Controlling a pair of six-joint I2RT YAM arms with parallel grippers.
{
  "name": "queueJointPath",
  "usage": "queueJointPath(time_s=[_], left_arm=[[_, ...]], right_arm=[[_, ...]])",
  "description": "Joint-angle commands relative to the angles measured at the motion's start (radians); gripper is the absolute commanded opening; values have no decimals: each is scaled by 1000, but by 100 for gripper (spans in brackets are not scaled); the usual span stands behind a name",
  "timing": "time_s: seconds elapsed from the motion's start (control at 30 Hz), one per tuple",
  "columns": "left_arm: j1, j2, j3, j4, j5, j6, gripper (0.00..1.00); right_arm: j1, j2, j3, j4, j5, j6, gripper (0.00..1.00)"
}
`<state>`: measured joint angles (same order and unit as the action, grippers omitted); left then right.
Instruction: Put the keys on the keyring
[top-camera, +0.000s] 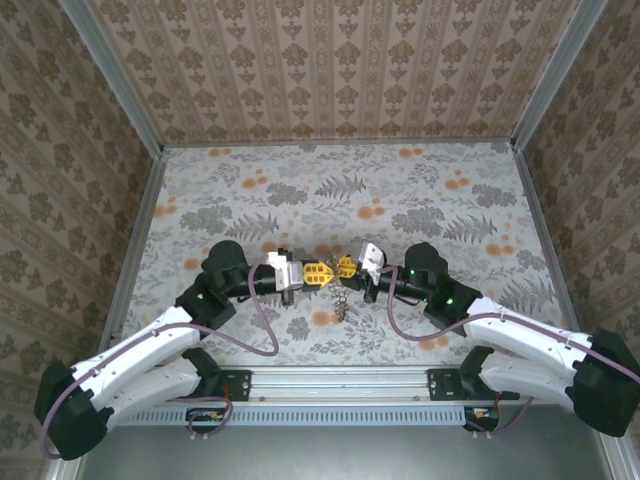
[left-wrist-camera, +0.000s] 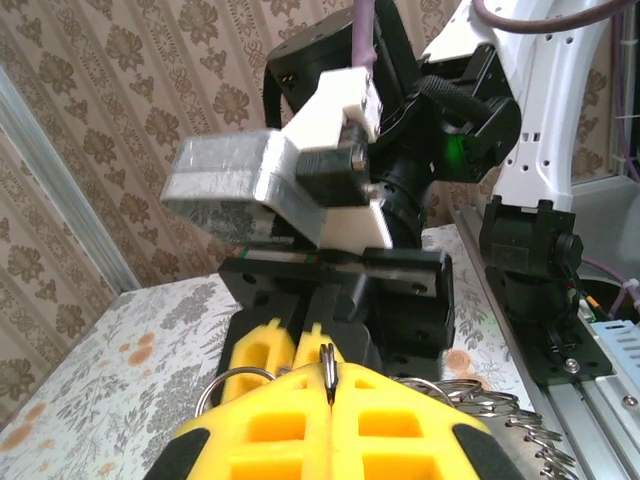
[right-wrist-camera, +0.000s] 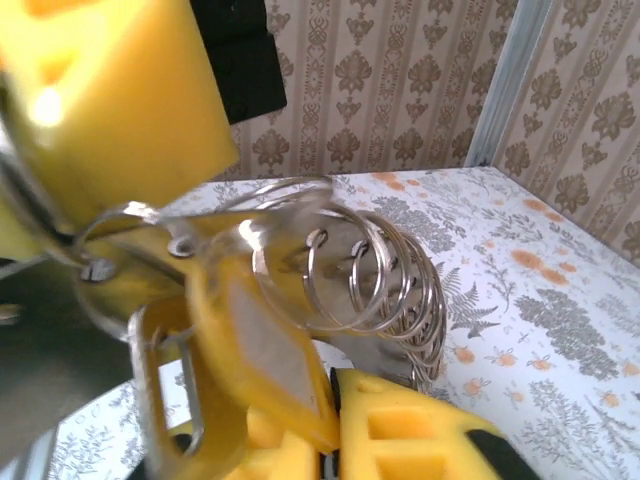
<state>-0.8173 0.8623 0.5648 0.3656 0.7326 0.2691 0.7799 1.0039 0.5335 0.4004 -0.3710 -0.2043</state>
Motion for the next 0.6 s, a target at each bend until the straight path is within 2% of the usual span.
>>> queueJointPath(time_s=[0.0,0.07,0.2,0.57], left_arm=[[8,-34,-14,14,-16,-9,0],[9,-40,-16,-5,-24,-11,0],[11,-40,-15,-42,-12,3,0],[13,-34,-22,-56,-8,18,0]], right_arm=[[5,-73,12,-81,2,-39,5],[4,-103,41,-189,1,-78,0],[4,-118,105,-357,0,-130,0],[3,-102,198,-514,15,-204,0]])
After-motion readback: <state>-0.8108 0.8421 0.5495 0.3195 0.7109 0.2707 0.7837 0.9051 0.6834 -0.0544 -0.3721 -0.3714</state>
